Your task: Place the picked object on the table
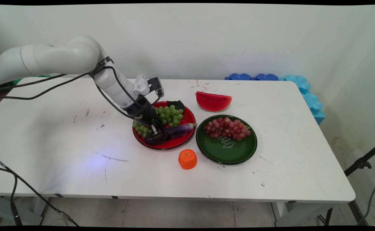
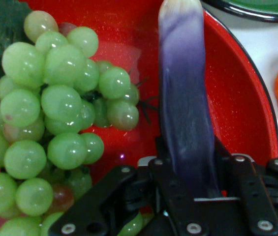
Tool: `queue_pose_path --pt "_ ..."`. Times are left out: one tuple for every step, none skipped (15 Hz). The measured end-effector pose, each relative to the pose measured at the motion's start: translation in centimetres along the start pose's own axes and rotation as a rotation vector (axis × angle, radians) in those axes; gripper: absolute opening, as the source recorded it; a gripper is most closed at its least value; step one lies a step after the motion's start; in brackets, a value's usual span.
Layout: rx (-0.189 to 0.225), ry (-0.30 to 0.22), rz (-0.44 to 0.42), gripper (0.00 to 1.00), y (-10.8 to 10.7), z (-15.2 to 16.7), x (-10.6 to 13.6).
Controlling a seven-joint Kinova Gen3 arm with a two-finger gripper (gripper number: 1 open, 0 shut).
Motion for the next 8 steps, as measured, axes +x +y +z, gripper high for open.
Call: queue_pose_path --pt "0.000 0.004 0.005 0.00 0.0 -0.1 0.1" --pt "0.000 0.010 0.010 0.00 0.0 -0.3 0.3" --pt "0.002 0.018 0.016 0.00 0.0 -0.6 0.6" --pt "0.005 0.028 0.024 0.00 0.1 -1.2 1.0" --pt "0.007 0.038 0.031 0.00 0.2 -1.8 1.3" --pt "0.009 0.046 0.036 0.00 0.2 -2.3 1.6" --pt "0.011 0.057 0.046 0.00 0.4 -3.1 2.0" --pt "0.013 0.072 0.059 0.00 0.7 -4.2 2.5"
